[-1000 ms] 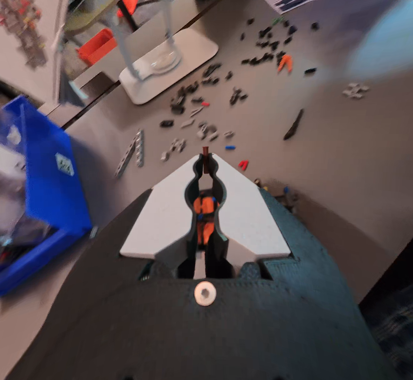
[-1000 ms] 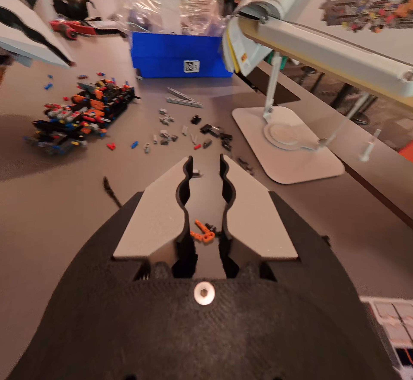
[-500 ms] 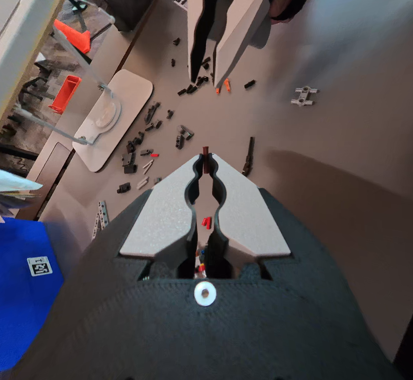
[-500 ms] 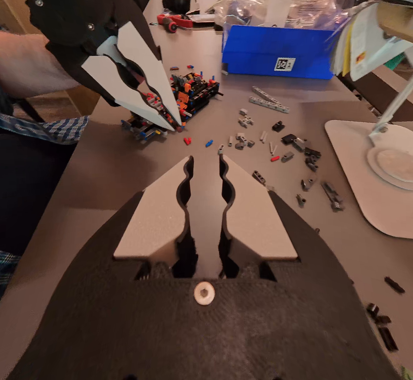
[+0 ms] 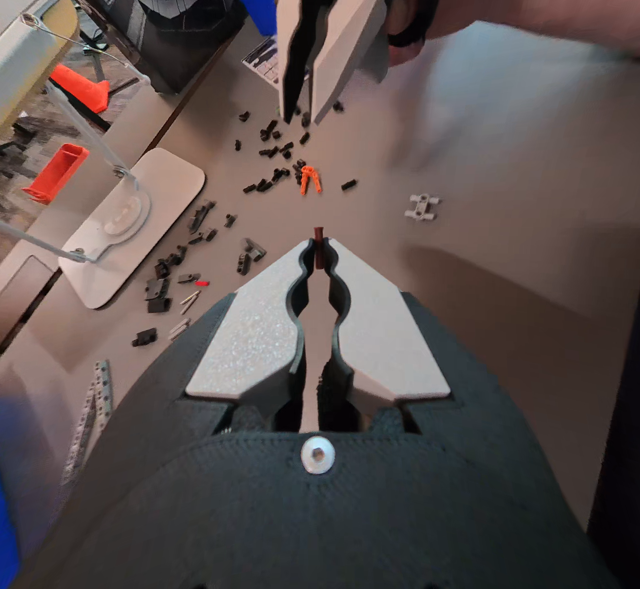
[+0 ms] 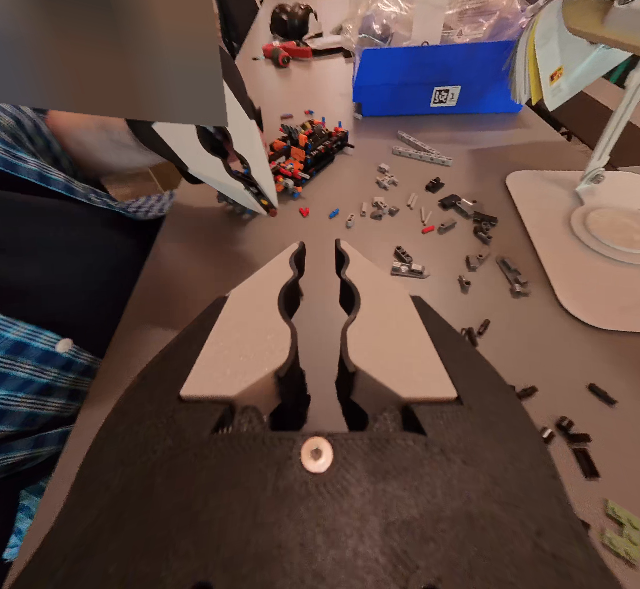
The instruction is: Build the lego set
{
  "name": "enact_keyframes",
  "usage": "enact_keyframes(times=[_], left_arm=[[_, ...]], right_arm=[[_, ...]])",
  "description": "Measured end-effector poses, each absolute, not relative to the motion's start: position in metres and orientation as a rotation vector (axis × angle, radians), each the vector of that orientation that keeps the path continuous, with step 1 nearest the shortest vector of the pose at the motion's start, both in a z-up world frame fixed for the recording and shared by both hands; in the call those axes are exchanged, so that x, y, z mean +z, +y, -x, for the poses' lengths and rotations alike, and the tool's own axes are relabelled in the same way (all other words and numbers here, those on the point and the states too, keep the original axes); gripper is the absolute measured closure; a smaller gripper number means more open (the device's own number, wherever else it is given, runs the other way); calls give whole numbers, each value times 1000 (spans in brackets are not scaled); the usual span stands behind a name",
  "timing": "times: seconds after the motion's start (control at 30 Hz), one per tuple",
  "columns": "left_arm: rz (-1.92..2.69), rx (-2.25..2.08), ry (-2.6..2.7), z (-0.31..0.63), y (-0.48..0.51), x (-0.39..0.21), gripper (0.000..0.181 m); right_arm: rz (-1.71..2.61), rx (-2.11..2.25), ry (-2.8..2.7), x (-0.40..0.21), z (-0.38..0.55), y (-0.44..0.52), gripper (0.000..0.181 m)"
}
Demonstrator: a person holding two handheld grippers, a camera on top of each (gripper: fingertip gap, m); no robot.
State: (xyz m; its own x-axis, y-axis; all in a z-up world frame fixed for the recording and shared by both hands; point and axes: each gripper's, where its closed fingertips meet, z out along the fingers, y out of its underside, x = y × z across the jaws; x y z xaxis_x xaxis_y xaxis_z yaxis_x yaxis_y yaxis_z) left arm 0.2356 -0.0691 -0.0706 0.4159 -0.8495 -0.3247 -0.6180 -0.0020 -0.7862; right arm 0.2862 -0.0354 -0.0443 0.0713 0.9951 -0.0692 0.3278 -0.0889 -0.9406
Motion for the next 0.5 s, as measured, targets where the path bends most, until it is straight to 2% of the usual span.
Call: enact_keyframes(times=[0.03,0.5], left_arm=[[1708,-328,1273,-239,-70,-70,177],[1670,-561,1161,-277,-78,-66,177]], right_arm=[[1537,1067,-1367,-44,-287,-39,167],[1493,1245,-1415,-52,-273,-75,169]])
